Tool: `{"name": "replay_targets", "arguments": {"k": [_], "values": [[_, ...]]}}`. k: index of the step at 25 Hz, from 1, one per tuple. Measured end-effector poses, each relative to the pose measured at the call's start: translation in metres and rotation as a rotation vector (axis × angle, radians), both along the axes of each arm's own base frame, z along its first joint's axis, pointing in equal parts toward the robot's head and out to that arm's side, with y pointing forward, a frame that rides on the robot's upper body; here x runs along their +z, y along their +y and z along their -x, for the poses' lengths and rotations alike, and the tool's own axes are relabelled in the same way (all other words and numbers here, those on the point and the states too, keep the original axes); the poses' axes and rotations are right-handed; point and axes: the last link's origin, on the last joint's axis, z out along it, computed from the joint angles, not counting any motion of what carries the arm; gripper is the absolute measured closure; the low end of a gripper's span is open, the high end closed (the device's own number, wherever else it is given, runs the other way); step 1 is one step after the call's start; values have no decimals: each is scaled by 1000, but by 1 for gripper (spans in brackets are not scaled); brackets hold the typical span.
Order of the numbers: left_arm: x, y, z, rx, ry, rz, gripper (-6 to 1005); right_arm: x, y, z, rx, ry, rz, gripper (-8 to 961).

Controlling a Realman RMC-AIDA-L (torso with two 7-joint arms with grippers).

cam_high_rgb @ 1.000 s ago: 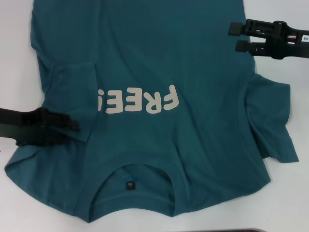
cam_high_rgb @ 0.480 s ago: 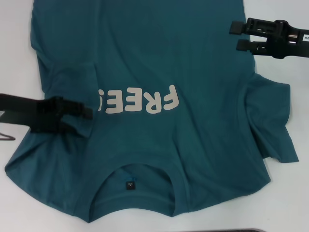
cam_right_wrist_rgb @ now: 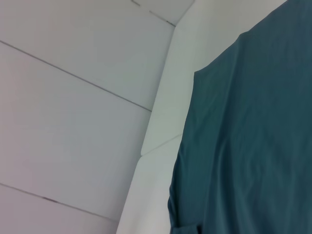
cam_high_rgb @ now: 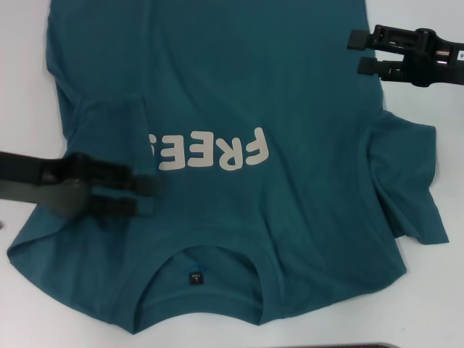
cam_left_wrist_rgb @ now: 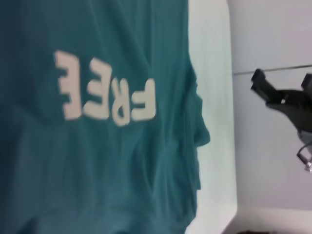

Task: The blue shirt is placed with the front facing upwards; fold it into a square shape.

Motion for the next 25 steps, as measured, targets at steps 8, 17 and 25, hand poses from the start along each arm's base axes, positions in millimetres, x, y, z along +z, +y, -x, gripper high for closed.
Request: {"name": "replay_targets", "arguments": {"k": [8, 17, 25], "values": [[22, 10, 30, -4, 62, -183, 342, 1, 0, -2, 0, -9, -3, 163], [-2, 14, 48, 70, 212, -169, 341, 1, -1, -3, -5, -6, 1, 165], [-3, -2, 34, -6, 150, -51, 341, 1, -2, -4, -9, -7, -1, 167]]}}
